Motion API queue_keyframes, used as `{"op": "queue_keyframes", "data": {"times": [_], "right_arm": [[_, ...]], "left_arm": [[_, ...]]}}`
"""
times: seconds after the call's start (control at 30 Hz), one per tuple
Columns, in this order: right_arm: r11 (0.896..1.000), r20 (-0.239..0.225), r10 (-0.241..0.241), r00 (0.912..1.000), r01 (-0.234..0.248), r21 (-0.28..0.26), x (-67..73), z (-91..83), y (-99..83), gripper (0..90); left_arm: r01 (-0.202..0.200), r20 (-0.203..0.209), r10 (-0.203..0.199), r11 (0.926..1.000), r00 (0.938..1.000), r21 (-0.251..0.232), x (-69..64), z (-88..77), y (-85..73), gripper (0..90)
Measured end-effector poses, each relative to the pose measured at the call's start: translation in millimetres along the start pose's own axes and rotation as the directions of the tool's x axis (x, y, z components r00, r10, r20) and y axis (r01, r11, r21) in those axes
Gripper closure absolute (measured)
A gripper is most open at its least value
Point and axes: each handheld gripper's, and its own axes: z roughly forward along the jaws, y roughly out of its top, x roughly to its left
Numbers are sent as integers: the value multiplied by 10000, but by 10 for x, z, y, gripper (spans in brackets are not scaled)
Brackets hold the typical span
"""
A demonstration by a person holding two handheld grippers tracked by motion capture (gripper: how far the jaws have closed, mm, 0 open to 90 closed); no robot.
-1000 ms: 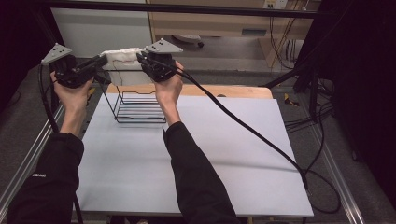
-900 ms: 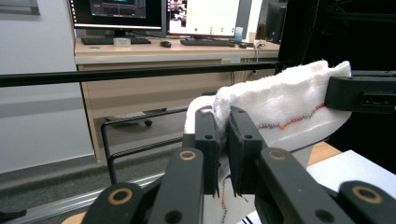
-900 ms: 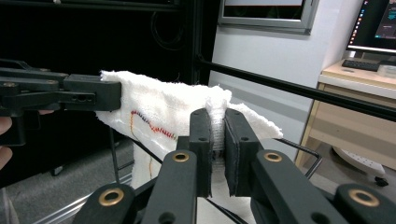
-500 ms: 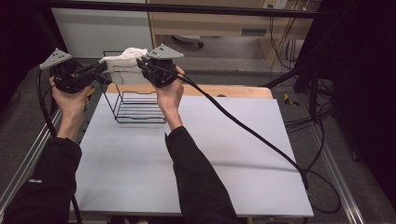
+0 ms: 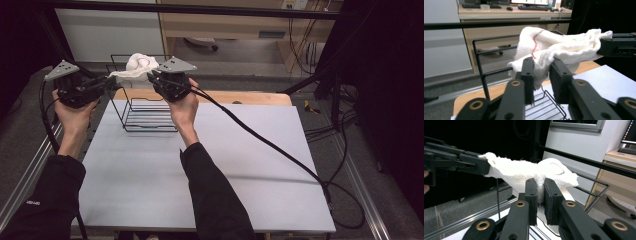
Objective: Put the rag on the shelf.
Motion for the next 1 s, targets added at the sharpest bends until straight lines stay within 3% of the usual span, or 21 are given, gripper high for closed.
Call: {"op": "queue_keyframes", "data": {"times": [0.17, 0.37, 0.57, 0.7, 0.87, 1.0], "right_arm": [[9999, -4, -104, 9999, 104, -20, 11, 5, -12, 825], [9996, -9, -292, 9996, 292, 32, 26, 6, -52, 825], [9995, -67, -299, 9995, 300, 54, 21, 0, -80, 825], [9990, -81, -429, 9990, 430, 114, 25, -7, -98, 822], [9989, -211, -433, 9988, 437, 188, 11, -32, -120, 811], [9990, -322, -373, 9988, 380, 220, 8, -50, -108, 787]], "left_arm": [[102, 83, -102, 9999, 9999, -29, -10, -109, 104, 660], [130, -16, -130, 9996, 9999, -237, -21, -174, 221, 698], [298, -10, -298, 9995, 9996, 104, -57, -2, 255, 841], [490, 324, -509, 9972, 9982, 569, -104, 183, 189, 872], [122, 395, -162, 9949, 9991, 1006, -157, 286, 70, 891], [178, 489, -233, 9936, 9985, 1117, -145, 316, 5, 894]]}}
